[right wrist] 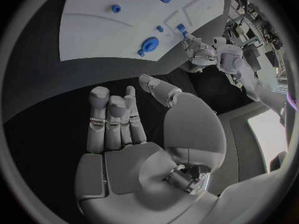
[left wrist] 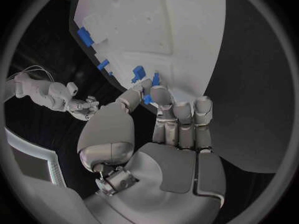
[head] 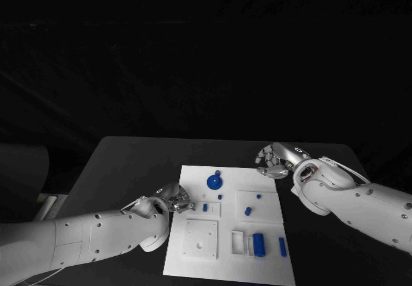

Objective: Assemble the parts on the task board

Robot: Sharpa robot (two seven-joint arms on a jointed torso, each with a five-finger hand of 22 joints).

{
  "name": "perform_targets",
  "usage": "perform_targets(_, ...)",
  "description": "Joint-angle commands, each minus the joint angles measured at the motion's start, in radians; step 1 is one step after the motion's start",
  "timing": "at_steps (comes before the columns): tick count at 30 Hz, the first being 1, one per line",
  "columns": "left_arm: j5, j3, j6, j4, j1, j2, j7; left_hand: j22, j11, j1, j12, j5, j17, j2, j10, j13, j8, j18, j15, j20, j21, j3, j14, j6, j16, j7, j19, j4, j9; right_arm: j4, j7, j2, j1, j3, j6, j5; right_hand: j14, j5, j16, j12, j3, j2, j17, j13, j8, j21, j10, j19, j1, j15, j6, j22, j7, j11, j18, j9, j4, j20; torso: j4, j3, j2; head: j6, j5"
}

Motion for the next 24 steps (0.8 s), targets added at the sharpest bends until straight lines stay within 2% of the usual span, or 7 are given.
perform_targets(1,0.007,0.000,-0.005,-0.001,0.000,0.004,0.004,0.001,0.000,0.015,0.004,-0.006,-0.001,0.028,-0.005,0.000,0.130,0.015,-0.029,-0.173,0.004,0.002,0.006,0.124,0.005,-0.044,-0.004,-0.007,0.184,0.002,0.008,0.001,0.000,0.000,0.007,0.000,-0.003,0.006,-0.002,0.005,0.001,0.007,-0.001,-0.001,-0.003,-0.002,-0.007,0.001,-0.001,0.005,0.003,0.017,0.011,0.000,0.046,-0.001,0.006,-0.003,-0.0002,0.0008,0.000,0.000,0.001)
perform_targets(10,0.017,0.000,0.015,-0.005,0.000,0.007,0.003,0.001,0.000,0.012,0.005,-0.008,-0.001,0.028,-0.006,0.000,0.131,0.015,-0.029,-0.172,0.004,0.001,0.005,0.124,0.006,-0.044,-0.005,-0.008,0.184,0.003,0.007,0.000,0.000,0.000,0.009,0.000,-0.003,0.015,-0.002,0.006,0.001,0.007,-0.001,-0.002,-0.003,-0.002,-0.008,0.001,-0.001,0.005,0.004,0.017,0.011,0.000,0.046,-0.002,0.006,-0.003,-0.0005,0.0014,0.000,-0.001,0.003)
perform_targets(20,0.018,0.000,0.031,-0.011,0.000,0.012,-0.001,0.001,0.000,0.015,0.010,-0.020,-0.003,-0.004,-0.005,0.001,0.137,0.016,-0.030,-0.173,0.005,0.005,0.005,0.126,0.009,-0.046,-0.002,-0.002,0.182,0.005,0.007,-0.001,0.001,0.000,0.010,0.000,-0.003,0.022,-0.002,0.006,0.001,0.006,-0.001,-0.002,-0.003,-0.002,-0.008,0.001,-0.001,0.005,0.004,0.017,0.011,0.000,0.046,-0.002,0.005,-0.003,-0.0003,0.0014,0.000,-0.004,0.003)
perform_targets(21,0.018,0.000,0.031,-0.011,0.000,0.013,-0.001,0.001,0.000,0.021,0.012,-0.037,-0.003,-0.014,-0.005,0.001,0.138,0.017,-0.030,-0.174,0.005,0.006,0.005,0.126,0.010,-0.047,-0.001,0.001,0.182,0.005,0.007,-0.001,0.001,0.000,0.010,0.000,-0.003,0.022,-0.002,0.006,0.001,0.006,-0.001,-0.002,-0.003,-0.002,-0.008,0.001,-0.001,0.005,0.004,0.017,0.011,0.000,0.046,-0.002,0.005,-0.003,-0.0003,0.0014,0.000,-0.004,0.003)
perform_targets(23,0.018,0.000,0.032,-0.012,0.000,0.014,-0.001,0.001,0.000,0.034,0.014,-0.106,-0.004,-0.029,-0.006,0.001,0.141,0.018,-0.031,-0.174,0.004,0.009,0.004,0.126,0.011,-0.047,0.000,0.012,0.181,0.005,0.007,-0.002,0.001,0.000,0.010,0.000,-0.003,0.023,-0.002,0.006,0.001,0.006,-0.001,-0.002,-0.003,-0.002,-0.008,0.001,-0.001,0.005,0.004,0.017,0.011,0.000,0.046,-0.002,0.005,-0.003,-0.0002,0.0013,0.000,-0.004,0.003)
perform_targets(24,0.018,0.000,0.033,-0.012,0.000,0.014,-0.001,0.000,0.000,0.045,0.017,-0.160,-0.005,-0.048,-0.006,0.001,0.144,0.019,-0.031,-0.175,0.004,0.013,0.004,0.126,0.013,-0.048,0.002,0.029,0.180,0.005,0.007,-0.002,0.001,0.000,0.010,0.000,-0.003,0.023,-0.002,0.006,0.001,0.006,-0.001,-0.002,-0.003,-0.002,-0.008,0.001,-0.002,0.005,0.004,0.017,0.011,0.000,0.046,-0.002,0.005,-0.003,-0.0001,0.0013,0.000,-0.004,0.002)
